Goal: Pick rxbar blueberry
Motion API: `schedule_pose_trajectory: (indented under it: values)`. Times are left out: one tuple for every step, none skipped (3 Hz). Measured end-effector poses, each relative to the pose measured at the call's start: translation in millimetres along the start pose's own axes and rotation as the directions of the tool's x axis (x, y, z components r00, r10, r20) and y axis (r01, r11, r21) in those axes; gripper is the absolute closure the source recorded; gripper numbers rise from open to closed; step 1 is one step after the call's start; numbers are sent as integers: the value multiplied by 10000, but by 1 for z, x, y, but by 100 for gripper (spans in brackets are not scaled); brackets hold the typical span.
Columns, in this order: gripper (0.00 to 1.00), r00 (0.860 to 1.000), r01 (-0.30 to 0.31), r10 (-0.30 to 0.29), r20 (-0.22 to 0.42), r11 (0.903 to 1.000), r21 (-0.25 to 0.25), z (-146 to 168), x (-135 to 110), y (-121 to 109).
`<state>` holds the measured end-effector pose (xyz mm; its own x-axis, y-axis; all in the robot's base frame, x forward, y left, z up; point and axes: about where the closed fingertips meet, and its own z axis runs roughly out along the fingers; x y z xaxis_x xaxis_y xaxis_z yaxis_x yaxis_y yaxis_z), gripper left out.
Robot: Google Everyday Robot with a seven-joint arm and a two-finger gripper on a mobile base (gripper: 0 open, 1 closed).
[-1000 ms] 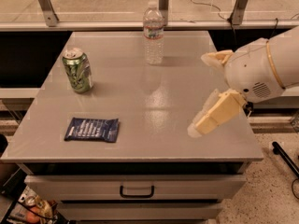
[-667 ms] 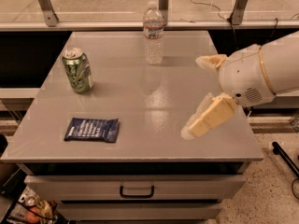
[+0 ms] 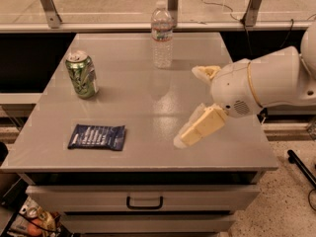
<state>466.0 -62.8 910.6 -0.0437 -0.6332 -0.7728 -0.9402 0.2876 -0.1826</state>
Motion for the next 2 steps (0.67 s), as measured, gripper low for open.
schedule_pose_trajectory:
  values:
    - [0,9994,-70,85,343,9991,-410,31,5,3]
    - [0,9983,-44,92,579,9965,-829,59,3,18]
